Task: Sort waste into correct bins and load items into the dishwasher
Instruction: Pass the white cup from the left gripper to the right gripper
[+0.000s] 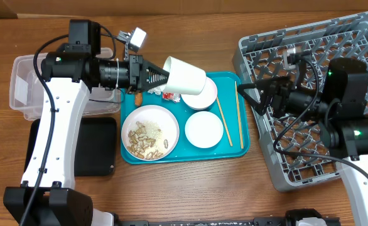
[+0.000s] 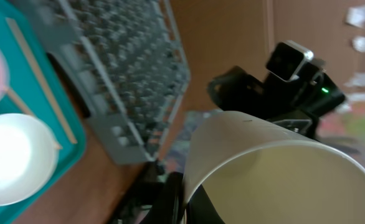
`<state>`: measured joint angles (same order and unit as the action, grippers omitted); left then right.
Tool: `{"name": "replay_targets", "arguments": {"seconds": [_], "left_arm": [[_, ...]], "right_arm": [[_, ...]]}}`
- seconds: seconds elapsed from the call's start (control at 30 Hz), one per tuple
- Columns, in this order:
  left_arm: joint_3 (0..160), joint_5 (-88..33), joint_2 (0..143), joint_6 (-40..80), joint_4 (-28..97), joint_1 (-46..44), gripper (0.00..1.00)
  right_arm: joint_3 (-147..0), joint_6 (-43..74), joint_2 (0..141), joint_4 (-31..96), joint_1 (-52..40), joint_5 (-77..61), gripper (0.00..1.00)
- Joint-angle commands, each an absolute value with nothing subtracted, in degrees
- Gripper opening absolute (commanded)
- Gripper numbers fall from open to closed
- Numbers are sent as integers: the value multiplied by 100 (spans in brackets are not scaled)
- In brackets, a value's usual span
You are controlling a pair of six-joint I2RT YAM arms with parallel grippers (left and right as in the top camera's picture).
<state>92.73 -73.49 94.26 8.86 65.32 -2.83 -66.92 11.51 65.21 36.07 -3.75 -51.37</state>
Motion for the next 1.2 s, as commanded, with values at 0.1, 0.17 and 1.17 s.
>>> {"name": "replay_targets", "arguments": {"seconds": [0.1,0.17,1.17], "left_arm": [[9301,-8519,9443,379,6770,-471,4],[9301,-8521,9443,379,6768,-545,4],[9301,-8143,9443,379,6687,-919,4]], "right_arm": [[-6834,1020,6753,2818,-987,-6477,83],[-6834,1017,6810,2569,-1170,-6569,83],[-6834,1044,6952,1439,-1922,-6307,70]]}}
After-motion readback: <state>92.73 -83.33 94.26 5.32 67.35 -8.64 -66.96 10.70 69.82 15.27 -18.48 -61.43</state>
